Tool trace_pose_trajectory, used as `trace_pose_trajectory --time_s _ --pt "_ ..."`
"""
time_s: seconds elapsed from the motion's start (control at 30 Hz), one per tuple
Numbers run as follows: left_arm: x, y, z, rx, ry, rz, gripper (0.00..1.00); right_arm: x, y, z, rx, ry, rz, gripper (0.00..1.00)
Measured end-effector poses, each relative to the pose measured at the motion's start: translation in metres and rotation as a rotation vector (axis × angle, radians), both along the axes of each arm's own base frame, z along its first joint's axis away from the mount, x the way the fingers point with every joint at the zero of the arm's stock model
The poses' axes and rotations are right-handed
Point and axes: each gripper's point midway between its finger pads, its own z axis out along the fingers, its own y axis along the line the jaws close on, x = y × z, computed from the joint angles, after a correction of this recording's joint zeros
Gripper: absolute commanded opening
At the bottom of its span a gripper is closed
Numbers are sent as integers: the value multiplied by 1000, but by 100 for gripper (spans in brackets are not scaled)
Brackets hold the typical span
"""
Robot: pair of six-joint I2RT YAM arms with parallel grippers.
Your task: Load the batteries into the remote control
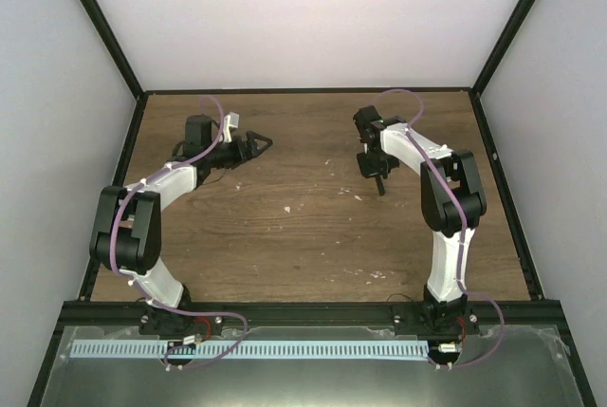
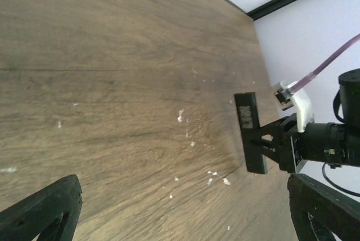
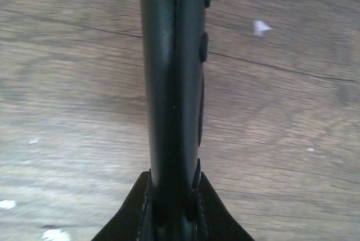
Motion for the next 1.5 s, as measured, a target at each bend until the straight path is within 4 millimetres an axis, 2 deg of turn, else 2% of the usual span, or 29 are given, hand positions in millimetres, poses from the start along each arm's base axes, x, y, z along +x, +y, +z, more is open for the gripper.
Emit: trace_pose_trajectory --time_s 0.33,0.5,0.87,1.07,1.17,1.3,1.4,1.5 --pt "-7 8 -22 74 62 20 100 -5 -49 -20 -290 4 -39 1" --pt "-8 10 -25 88 68 24 100 -5 -55 -21 -343 2 -27 15" --pt "-8 10 -25 89 72 25 100 -3 -46 -22 -343 -15 6 43" --pt "-8 10 -25 89 72 25 100 -2 -29 -19 -322 -35 53 61" --pt "-8 10 -25 89 72 25 100 -1 -14 -17 -275 -47 85 78" --pt "-8 11 -26 93 75 28 100 -4 21 -13 -146 -63 159 99" --pt "-9 13 -27 108 79 35 100 -7 43 1 -30 -108 196 100" --pt "-7 16 -20 133 61 46 100 -9 61 32 98 -188 219 100"
